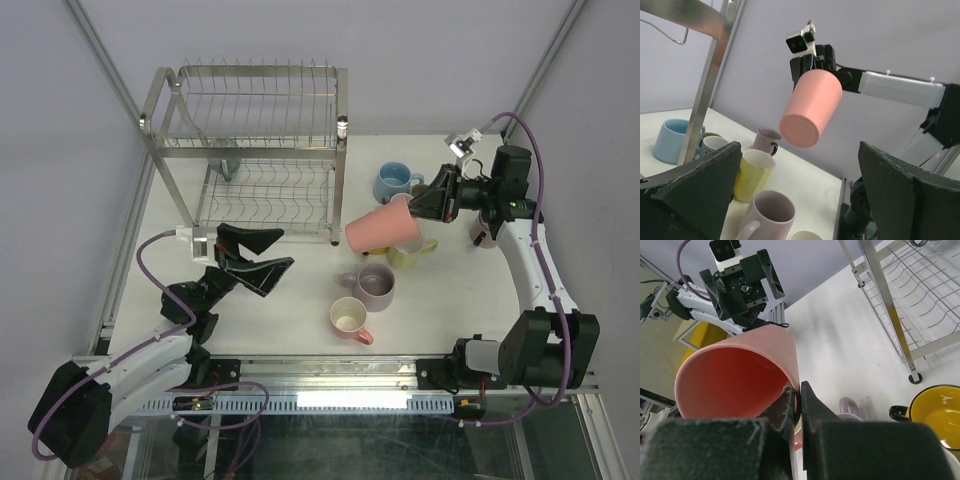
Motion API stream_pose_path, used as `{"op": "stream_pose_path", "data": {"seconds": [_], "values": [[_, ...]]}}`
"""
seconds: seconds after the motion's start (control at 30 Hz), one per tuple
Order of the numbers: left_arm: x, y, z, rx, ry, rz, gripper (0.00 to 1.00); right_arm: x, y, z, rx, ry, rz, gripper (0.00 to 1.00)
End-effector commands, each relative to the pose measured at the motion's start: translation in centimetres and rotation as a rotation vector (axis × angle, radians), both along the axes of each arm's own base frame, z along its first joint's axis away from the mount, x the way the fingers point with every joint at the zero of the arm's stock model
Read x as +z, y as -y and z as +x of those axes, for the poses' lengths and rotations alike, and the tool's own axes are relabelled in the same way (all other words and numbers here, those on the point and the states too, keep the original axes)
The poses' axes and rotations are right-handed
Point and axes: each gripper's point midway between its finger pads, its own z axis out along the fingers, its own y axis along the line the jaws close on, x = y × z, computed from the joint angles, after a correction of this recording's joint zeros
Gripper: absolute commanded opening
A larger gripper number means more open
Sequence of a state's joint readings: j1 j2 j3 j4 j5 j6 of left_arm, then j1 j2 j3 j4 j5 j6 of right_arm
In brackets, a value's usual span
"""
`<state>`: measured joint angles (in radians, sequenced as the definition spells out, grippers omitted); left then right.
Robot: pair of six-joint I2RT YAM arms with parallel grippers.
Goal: Load the cups into the dish rack
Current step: Pick up the cup at the center of the board, then turn the cup upside down in the dish rack.
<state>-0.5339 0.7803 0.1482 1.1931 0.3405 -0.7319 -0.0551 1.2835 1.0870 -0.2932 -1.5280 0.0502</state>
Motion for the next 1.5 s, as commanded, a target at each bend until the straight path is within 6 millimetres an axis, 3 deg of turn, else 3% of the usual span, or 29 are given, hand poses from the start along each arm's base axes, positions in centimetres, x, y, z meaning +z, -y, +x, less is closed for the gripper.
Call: {"op": "stream_pose_path", "data": {"seconds": [0.0,0.13,0.27,0.43,0.57,0.8,0.93,1.13,1.3,1.47], "values": [[2.4,0.3,-0.2,0.079,0.191,0.001,0.99,1.5,0.2,-1.1,0.019,0.067,0.012,0.0],[2.9,0.6,-1.0,0.016,0.211,-0.07,0.99,1.7,0.2,-0.4,-0.035,0.047,-0.002,0.0],[3.5,0.5,-0.2,-0.005,0.124,-0.17,0.99,2.6,0.1,0.2,-0.091,-0.018,0.02,0.0],[5.5,-0.8,1.4,0.027,-0.022,-0.316,0.99,5.8,-0.6,0.1,-0.123,-0.073,0.081,0.0],[6.9,-0.3,2.9,0.022,-0.172,-0.381,0.99,9.0,-1.1,-0.4,-0.125,-0.079,0.182,0.0],[10.9,0.3,1.0,-0.021,-0.204,-0.592,0.99,12.6,-1.1,0.3,-0.151,-0.154,0.383,0.0],[11.6,1.6,1.4,-0.023,-0.24,-0.671,0.99,13.3,-1.6,0.8,-0.138,-0.209,0.441,0.0],[13.0,5.5,1.0,-0.059,-0.212,-0.68,0.99,13.9,-3.4,-0.3,-0.097,-0.24,0.467,0.0],[14.5,6.7,-0.5,-0.058,-0.138,-0.685,0.99,14.0,-3.3,-0.7,-0.101,-0.265,0.493,0.0],[15.3,7.2,-0.6,-0.045,-0.118,-0.694,0.99,13.6,-3.7,-1.0,-0.096,-0.26,0.475,0.0]]}}
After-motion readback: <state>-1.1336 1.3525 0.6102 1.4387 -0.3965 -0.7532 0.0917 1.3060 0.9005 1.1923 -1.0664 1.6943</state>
